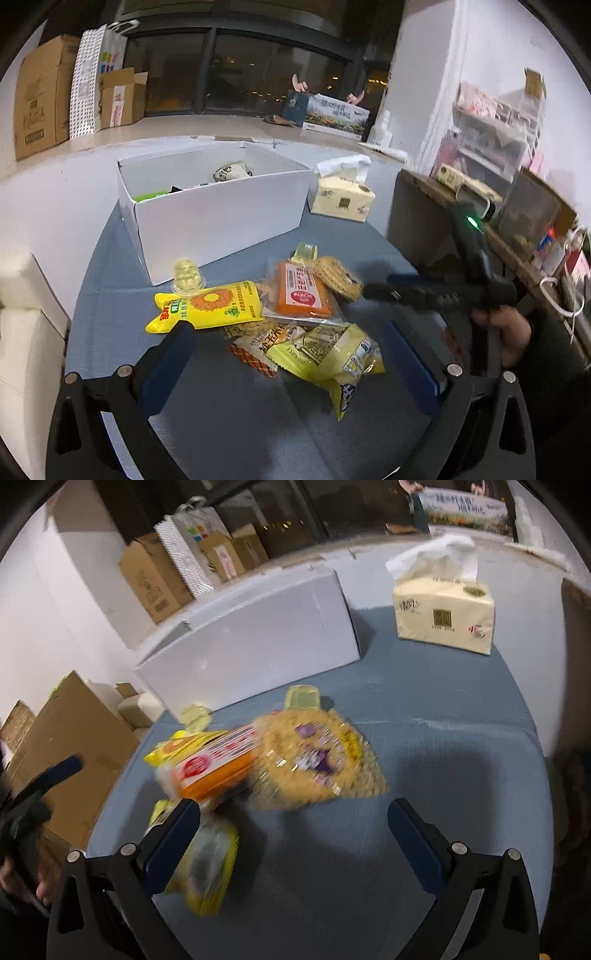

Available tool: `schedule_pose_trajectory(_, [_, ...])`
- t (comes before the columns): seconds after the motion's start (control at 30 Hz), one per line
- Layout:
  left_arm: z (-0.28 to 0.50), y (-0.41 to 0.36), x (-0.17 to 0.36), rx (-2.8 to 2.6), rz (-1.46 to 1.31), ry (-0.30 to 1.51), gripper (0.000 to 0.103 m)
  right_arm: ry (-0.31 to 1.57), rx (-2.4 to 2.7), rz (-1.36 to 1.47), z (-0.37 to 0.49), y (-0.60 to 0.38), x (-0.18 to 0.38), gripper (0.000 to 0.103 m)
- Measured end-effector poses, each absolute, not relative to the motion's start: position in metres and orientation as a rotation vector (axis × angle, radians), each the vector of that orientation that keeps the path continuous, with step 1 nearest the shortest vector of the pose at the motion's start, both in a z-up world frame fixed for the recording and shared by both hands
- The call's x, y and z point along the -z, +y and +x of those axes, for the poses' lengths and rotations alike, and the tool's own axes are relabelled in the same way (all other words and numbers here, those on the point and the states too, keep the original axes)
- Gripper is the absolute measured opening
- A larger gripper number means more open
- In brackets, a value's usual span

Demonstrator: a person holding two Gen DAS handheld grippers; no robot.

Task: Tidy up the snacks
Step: 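Grasp the yellow noodle-snack bag with the right tool while the left grasps the orange cake pack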

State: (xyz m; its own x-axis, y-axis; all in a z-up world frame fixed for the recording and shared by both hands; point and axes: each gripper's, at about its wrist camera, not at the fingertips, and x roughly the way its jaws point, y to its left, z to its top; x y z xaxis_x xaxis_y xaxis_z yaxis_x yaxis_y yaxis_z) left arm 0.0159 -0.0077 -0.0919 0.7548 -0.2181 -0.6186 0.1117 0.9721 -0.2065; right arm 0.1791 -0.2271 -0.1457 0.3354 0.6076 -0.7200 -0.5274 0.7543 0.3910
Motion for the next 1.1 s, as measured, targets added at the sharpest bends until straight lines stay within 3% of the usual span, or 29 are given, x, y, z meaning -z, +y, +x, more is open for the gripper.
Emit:
schedule_pose_trajectory(0.3, [0.016, -0.006, 0.094, 0.169, -0.150, 0.719, 0.103, 1.071, -0.776, 0.005, 0.222, -0.182, 0.174, 0.103])
schedule_pose_trajectory(0.37, [0.018, -0.003, 0.095, 0.168, -0.160, 0.724, 0.103, 1.077, -0.772, 0.009, 0.224, -0.182, 0.175, 0.098])
schedule_pose_trajectory(0.4, [0.019, -0.002, 0.096, 0.169, -0.166, 0.726, 0.103, 1.076, -0.755, 0.005, 0.224, -0.183, 0.174, 0.086])
schedule_pose_trajectory(0.43, [0.021, -0.002, 0.097, 0.171, -0.167, 0.729, 0.103, 1.070, -0.726, -0.011, 0.223, -0.184, 0.173, 0.079])
schedule_pose_trajectory(0.73, [0.062, -0.018, 0.104, 0.219, -0.091, 0.840, 0.103, 0.985, -0.750, 0.122, 0.199, -0.227, 0.149, 0.079])
schedule_pose_trajectory(1.1, [0.178, -0.065, 0.135, 0.275, -0.011, 1.116, 0.103, 0.868, -0.683, 0.196, 0.145, -0.297, 0.105, 0.079])
